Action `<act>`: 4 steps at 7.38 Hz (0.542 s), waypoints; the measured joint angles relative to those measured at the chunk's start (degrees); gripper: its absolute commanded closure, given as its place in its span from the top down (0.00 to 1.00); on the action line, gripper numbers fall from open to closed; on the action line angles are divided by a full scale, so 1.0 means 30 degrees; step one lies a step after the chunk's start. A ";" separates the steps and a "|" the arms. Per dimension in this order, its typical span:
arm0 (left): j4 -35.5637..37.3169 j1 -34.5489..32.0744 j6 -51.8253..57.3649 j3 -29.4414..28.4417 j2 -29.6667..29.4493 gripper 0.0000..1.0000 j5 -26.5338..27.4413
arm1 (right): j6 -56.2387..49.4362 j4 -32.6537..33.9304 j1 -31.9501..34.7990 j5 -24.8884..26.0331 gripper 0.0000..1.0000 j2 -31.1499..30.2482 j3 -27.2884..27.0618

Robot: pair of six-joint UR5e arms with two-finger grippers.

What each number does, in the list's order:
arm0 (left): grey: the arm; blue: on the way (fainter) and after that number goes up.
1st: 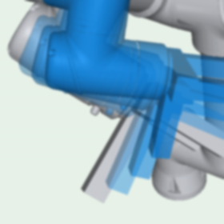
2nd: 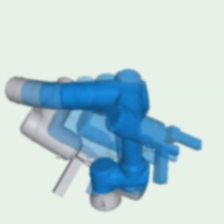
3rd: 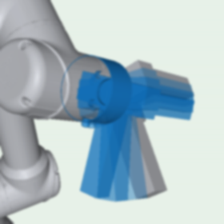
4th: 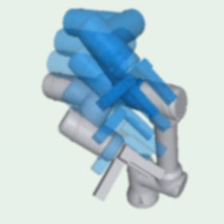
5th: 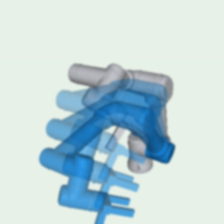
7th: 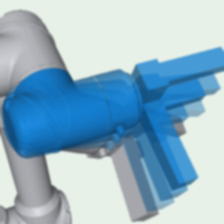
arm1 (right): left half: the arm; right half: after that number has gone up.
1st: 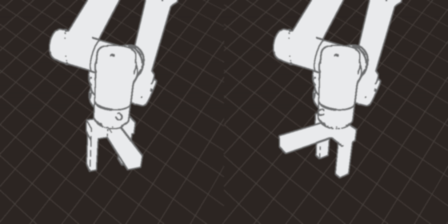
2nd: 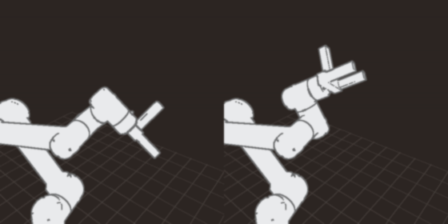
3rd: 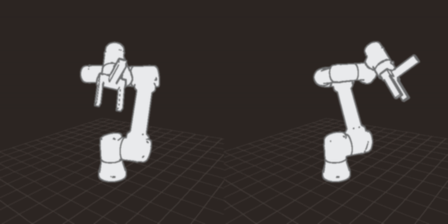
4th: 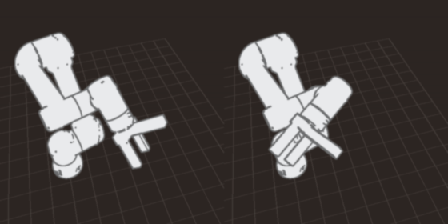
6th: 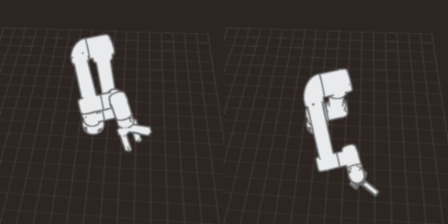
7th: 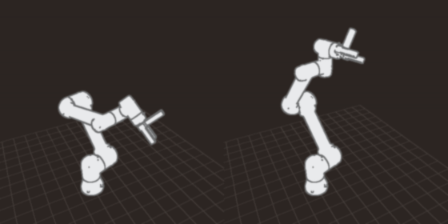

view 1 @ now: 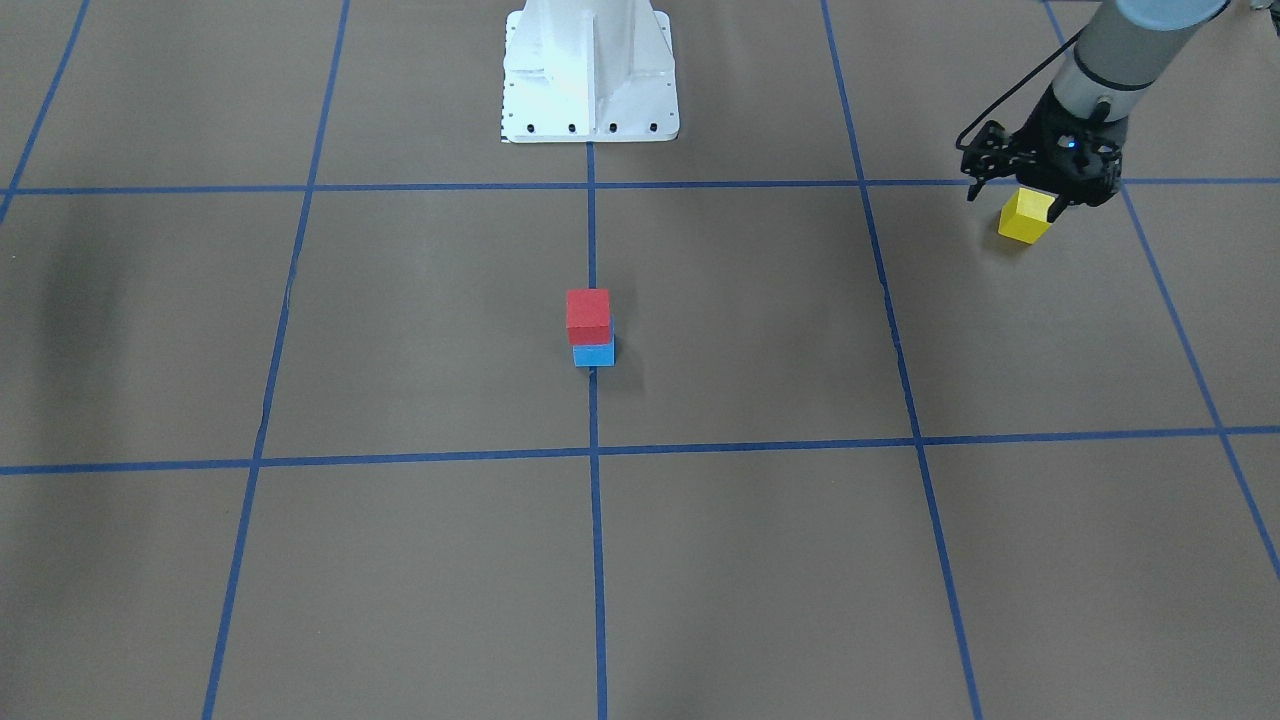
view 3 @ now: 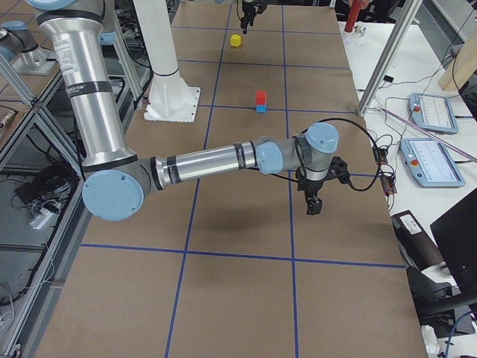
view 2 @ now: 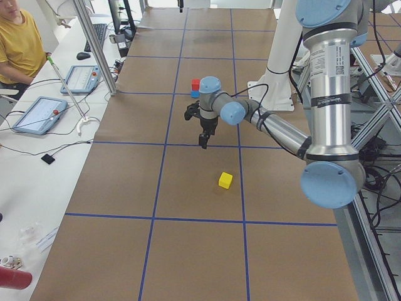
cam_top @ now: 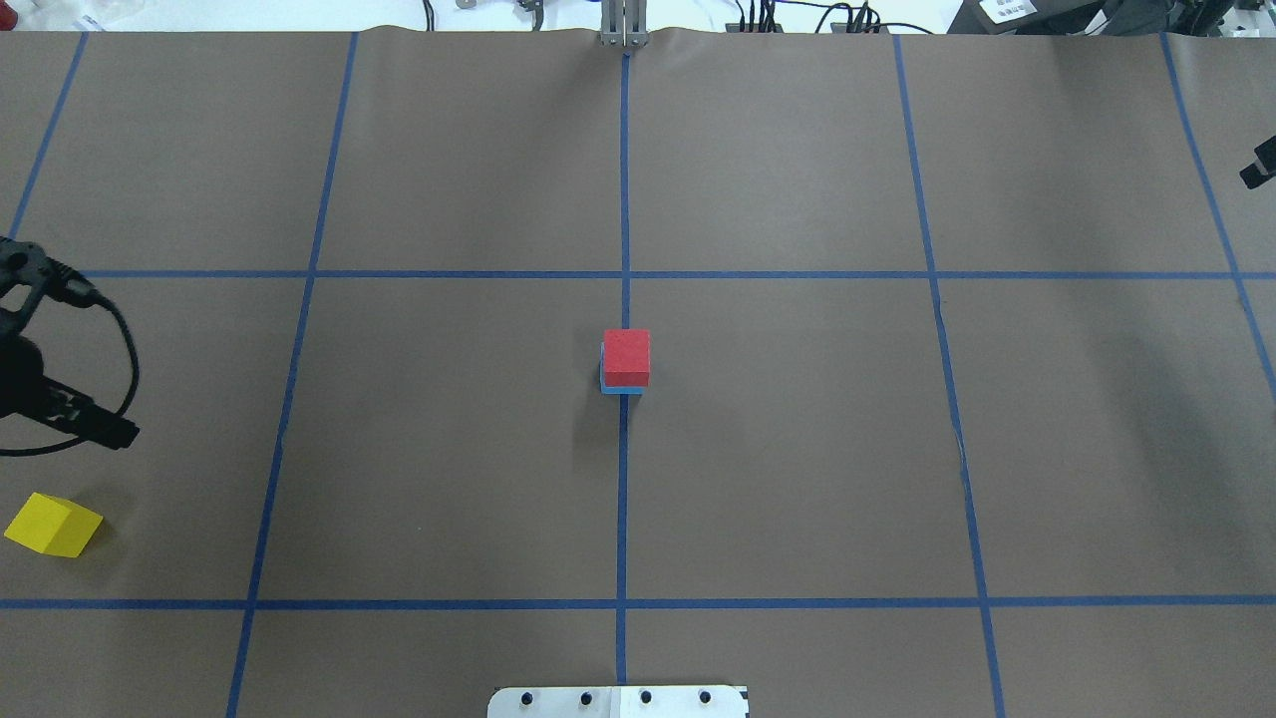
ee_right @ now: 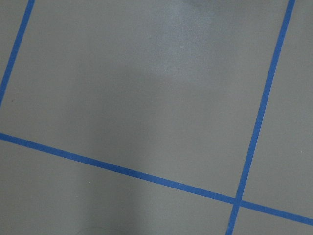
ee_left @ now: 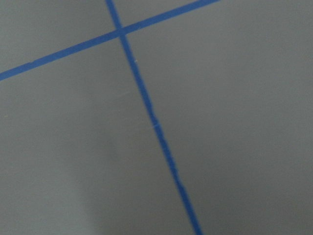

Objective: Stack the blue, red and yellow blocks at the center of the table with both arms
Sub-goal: 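Move the left gripper away toward the yellow cube, then lower the left gripper onto the yellow cube and grasp it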

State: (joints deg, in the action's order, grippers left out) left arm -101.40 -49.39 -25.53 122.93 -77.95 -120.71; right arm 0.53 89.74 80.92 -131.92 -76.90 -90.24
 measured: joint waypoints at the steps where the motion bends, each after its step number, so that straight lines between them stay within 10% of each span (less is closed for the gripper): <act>1: -0.3444 -0.0227 0.0259 -0.0902 0.2066 1.00 -0.0325 | 0.0000 0.0000 -0.0001 0.0000 1.00 -0.0001 -0.0003; 4: -1.0869 -0.0167 -0.2718 -0.4008 0.4287 1.00 -0.0471 | 0.0001 0.0000 -0.0010 0.0012 1.00 -0.0009 -0.0005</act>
State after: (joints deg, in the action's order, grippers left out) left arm -134.00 -49.89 -33.68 110.90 -65.09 -122.12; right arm 0.53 89.74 80.89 -131.89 -76.93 -90.25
